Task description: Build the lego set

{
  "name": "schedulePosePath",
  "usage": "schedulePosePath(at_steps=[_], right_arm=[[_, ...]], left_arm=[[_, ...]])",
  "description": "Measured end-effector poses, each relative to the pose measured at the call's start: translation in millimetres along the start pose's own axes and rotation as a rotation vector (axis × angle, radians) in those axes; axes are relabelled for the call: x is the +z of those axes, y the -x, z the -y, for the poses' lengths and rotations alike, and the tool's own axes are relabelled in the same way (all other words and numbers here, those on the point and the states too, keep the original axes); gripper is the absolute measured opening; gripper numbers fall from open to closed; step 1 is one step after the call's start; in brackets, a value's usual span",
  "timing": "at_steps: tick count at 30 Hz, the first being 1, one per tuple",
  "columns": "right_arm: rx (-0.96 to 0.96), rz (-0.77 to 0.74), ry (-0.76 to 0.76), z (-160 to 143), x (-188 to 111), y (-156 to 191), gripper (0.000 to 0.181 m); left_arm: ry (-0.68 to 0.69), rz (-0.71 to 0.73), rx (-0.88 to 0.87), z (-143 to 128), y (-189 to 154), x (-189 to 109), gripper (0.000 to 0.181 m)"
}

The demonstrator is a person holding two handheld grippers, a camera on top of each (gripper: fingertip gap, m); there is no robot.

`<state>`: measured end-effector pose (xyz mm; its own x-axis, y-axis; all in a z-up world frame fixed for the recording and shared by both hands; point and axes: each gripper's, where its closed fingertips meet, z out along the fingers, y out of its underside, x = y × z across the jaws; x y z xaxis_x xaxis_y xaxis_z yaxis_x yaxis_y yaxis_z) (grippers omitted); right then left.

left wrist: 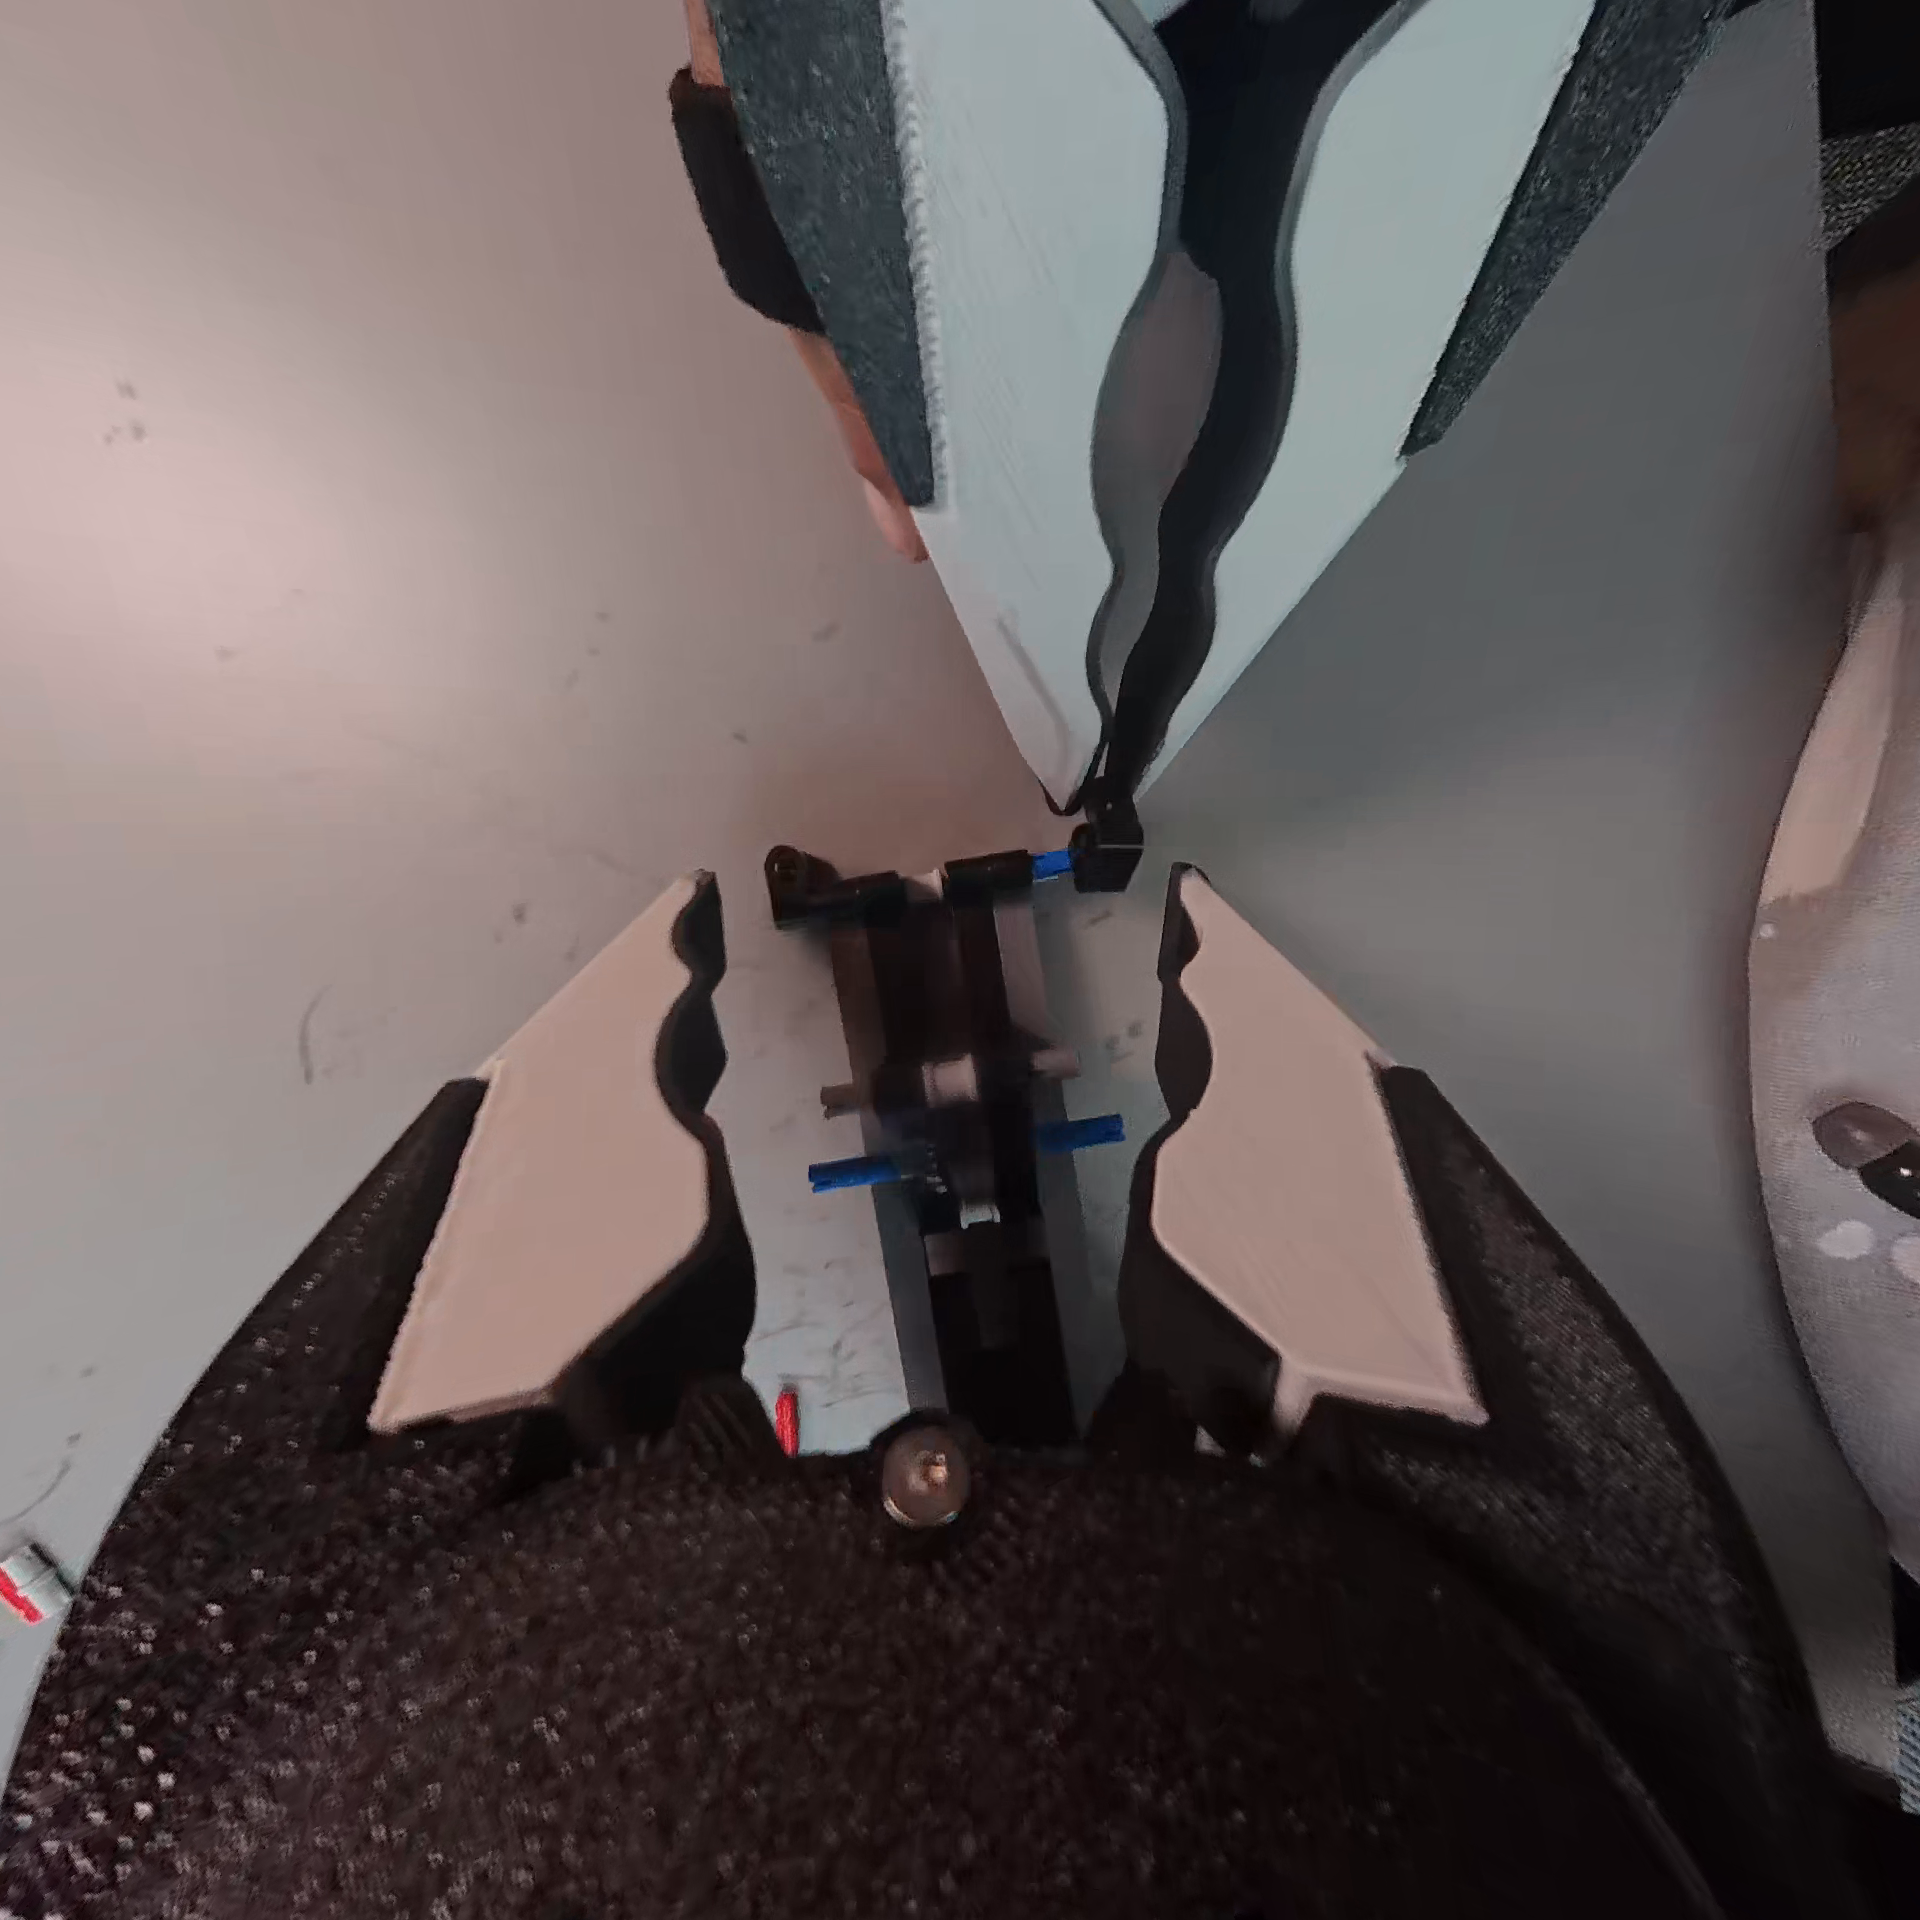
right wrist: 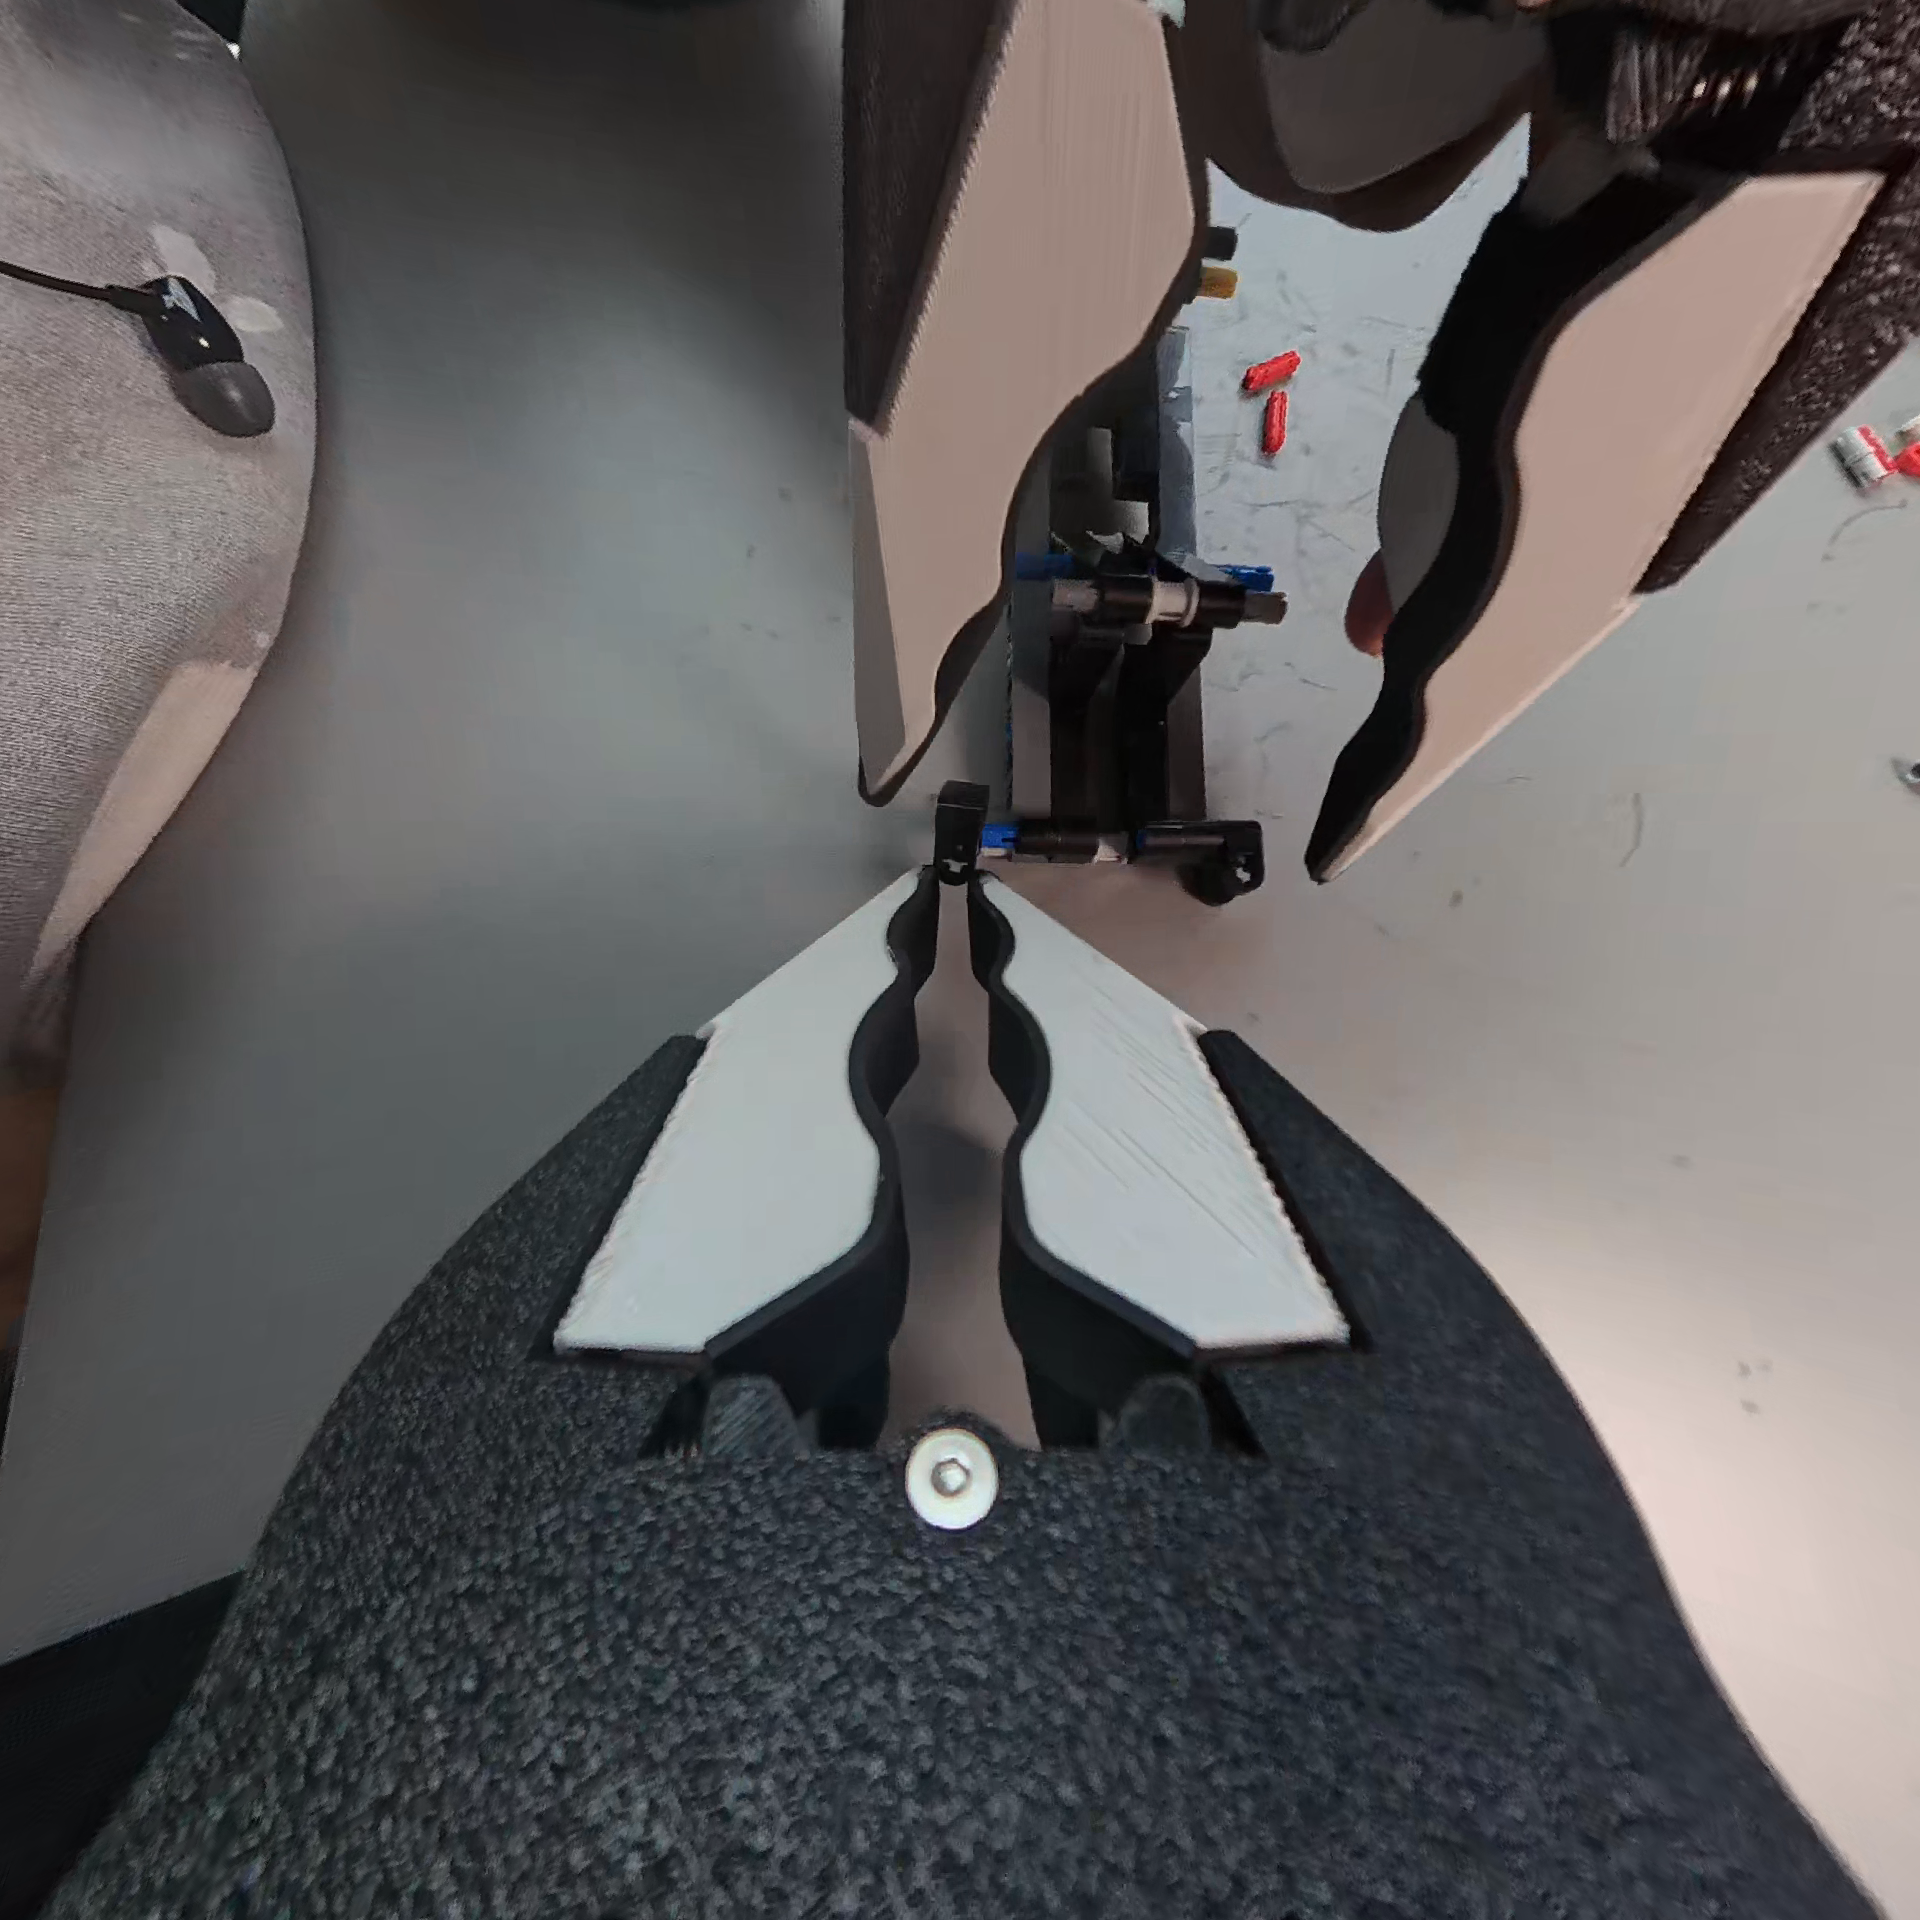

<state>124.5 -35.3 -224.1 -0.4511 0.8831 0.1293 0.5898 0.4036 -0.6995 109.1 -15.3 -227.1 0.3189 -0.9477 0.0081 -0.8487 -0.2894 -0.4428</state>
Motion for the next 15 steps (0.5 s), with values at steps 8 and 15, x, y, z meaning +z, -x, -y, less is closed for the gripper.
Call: schedulePosePath(at_steps=[8, 15], right_arm=[[0.0, 0.028, 0.029, -3, 3, 3, 0.004], [-0.006, 0.014, 0.112, -12, 5, -4, 0.0]], left_arm=[[0.016, 0.003, 0.001, -10, -3, 3, 0.084], [-0.026, -0.005, -0.028, -5, -4, 5, 0.079]])
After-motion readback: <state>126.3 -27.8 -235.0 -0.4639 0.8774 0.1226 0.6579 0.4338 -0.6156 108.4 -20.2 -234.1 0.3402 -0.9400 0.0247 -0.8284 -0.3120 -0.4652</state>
